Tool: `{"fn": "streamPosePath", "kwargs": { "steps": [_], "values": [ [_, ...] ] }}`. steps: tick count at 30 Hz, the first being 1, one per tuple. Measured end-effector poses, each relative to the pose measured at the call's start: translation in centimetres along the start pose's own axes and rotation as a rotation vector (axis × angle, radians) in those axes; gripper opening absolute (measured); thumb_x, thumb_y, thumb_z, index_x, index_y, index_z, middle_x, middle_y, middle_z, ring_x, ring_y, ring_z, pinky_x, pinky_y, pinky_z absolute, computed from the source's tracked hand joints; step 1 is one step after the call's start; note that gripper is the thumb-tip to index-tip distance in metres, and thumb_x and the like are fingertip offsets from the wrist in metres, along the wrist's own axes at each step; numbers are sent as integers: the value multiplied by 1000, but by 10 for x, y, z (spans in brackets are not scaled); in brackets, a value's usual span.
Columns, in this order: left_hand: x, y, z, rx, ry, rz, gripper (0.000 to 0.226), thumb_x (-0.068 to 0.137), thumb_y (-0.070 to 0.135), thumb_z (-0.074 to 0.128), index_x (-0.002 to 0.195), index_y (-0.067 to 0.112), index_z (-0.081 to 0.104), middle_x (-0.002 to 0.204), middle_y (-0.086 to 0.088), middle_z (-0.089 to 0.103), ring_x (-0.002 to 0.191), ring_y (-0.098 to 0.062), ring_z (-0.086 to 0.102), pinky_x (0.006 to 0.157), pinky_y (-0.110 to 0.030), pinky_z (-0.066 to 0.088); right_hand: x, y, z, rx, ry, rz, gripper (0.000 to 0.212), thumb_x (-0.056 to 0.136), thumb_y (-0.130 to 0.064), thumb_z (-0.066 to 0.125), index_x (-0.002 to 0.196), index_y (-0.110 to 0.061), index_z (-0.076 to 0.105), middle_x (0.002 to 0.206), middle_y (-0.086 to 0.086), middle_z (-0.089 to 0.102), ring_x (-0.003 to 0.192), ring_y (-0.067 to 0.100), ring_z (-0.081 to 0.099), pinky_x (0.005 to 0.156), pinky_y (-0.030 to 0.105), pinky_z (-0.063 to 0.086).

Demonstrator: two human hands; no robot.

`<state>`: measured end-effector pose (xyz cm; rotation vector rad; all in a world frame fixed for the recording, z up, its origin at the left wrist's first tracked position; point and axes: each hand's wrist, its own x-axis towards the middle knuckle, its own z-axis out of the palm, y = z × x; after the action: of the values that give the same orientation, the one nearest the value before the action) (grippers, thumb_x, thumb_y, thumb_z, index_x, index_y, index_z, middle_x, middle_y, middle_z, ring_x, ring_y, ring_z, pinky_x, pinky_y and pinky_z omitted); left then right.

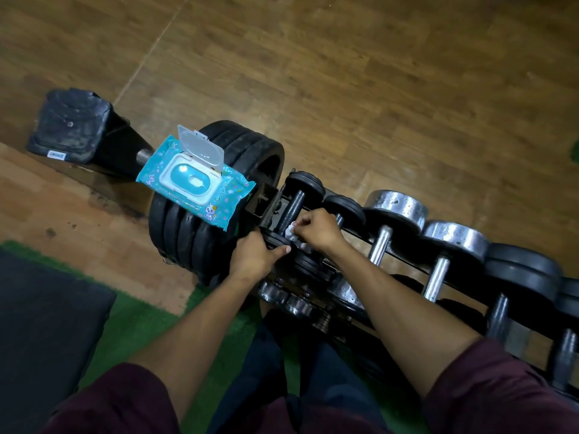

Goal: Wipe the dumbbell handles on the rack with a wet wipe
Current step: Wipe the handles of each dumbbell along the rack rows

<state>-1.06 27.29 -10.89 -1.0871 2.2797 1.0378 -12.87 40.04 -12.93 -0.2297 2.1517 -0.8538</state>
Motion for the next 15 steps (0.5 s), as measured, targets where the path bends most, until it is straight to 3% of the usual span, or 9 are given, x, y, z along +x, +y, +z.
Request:
{"fn": "streamPosePath", "kwargs": {
  "steps": [3,6,9,12,15],
  "values": [
    [2,-3,1,15,2,-9,63,75,55,84,121,16,66,114,-6,74,110,-30,67,88,-31,53,-5,1,2,-46,-35,-84,16,89,-15,69,73,-14,73,85,-3,74,82,8,68,74,28,54],
    [3,-4,3,23,-1,-18,66,74,59,83,120,15,65,114,-7,73,109,-30,67,88,-33,54,-3,3,1,-25,110,-86,16,88,-14,69,74,-20,67,84,-5,71,85,8,65,71,25,45],
    [3,-4,2,24,3,-16,68,74,60,83,121,15,63,116,-8,73,110,-31,67,90,-37,55,1,-2,1,-88,93,-101,8,87,-11,69,82,-17,65,90,-3,69,88,14,64,70,29,49],
    [2,-4,2,41,1,-14,67,75,60,82,120,15,62,116,-8,72,111,-32,66,90,-39,56,2,-5,-2,-197,15,-155,6,87,-12,71,88,-15,65,91,0,68,85,16,64,69,31,52],
    [2,-4,2,57,-4,-20,65,74,63,80,116,17,64,114,-8,72,107,-32,67,89,-40,57,4,-4,-6,-190,150,-141,12,89,-7,62,96,-17,63,92,0,66,74,15,62,57,27,44]
  ]
}}
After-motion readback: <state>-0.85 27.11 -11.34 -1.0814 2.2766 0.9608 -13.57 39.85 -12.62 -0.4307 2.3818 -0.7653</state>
